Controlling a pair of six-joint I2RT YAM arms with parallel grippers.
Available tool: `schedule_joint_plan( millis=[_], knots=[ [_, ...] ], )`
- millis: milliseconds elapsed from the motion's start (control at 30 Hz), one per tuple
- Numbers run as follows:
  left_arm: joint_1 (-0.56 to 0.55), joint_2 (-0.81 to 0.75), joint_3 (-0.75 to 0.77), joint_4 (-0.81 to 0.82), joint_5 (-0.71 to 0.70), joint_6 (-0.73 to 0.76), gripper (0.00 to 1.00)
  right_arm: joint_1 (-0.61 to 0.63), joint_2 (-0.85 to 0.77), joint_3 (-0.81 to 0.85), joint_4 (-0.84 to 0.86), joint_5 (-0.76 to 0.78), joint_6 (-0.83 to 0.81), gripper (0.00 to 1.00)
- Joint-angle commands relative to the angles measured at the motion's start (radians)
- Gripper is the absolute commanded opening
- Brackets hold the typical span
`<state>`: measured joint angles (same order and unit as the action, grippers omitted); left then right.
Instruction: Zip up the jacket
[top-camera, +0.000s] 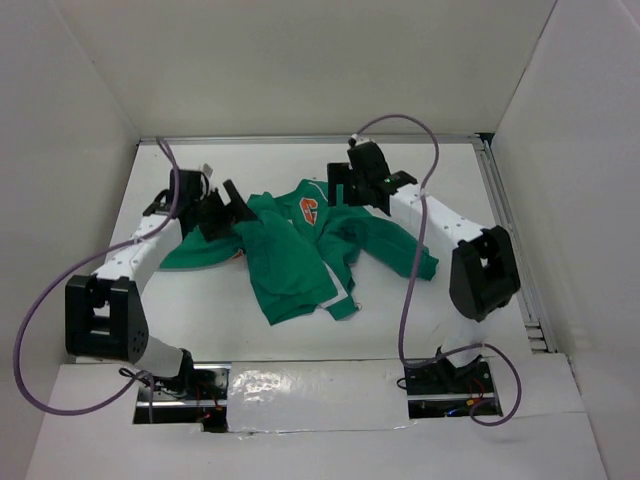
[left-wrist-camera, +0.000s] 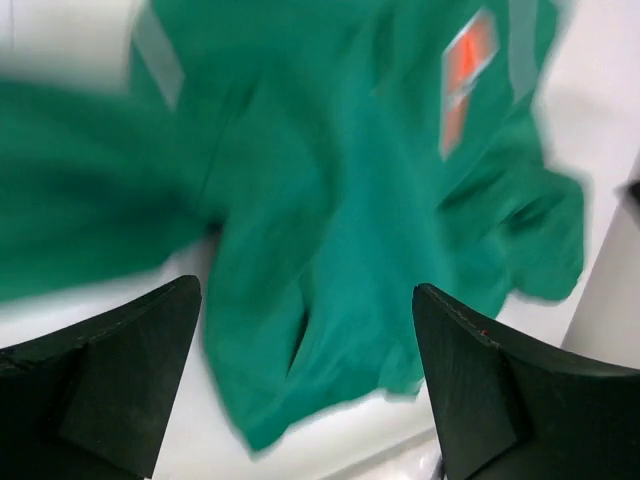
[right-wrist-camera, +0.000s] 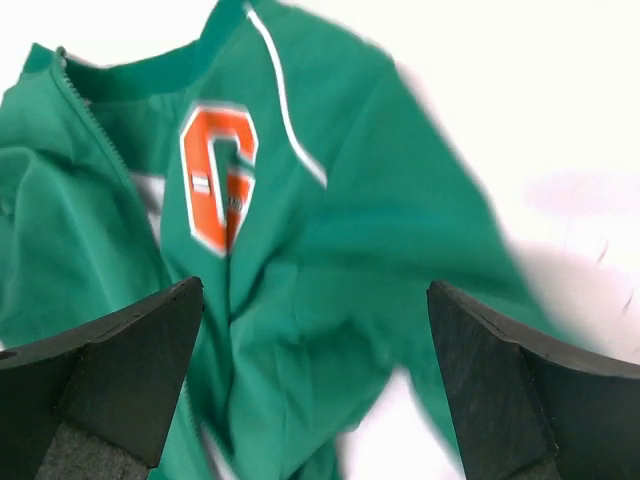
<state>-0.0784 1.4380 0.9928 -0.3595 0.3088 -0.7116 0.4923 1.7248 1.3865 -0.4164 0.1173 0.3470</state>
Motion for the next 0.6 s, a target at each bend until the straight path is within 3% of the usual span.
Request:
schedule_joint_plan(
  millis=[0,100,200,367,433,567],
  knots=[
    [0.006,0.065,0.197,0.03,-0.02,0.162,0.99,-0.014,0.155,0.196,-0.008,-0.031,-0.19,1.0],
    [0.012,0.203,0.338,0.019,0.045,0.335,0.99,-0.04,0.311,0.406,-0.086,-0.112,-0.299,1.0],
    [0.012,0.367,0.481,-0.031,0.067,0.405,0.99,-0.057,0.451,0.606,-0.151,-0.182,-0.336,1.0],
    [0.034,0.599,0.67,-0.151,0.013,0.394,0.99,-0.07,0.663,0.883,-0.225,-0.171,-0.315,1.0],
    [0.035,0.634,0.682,-0.163,-0.011,0.394,0.99,-0.078,0.703,0.94,-0.239,-0.179,-0.28,1.0],
    [0.046,0.634,0.647,-0.148,-0.054,0.402,0.99,-0.095,0.73,0.893,-0.234,-0.223,-0.257,1.0]
  ],
)
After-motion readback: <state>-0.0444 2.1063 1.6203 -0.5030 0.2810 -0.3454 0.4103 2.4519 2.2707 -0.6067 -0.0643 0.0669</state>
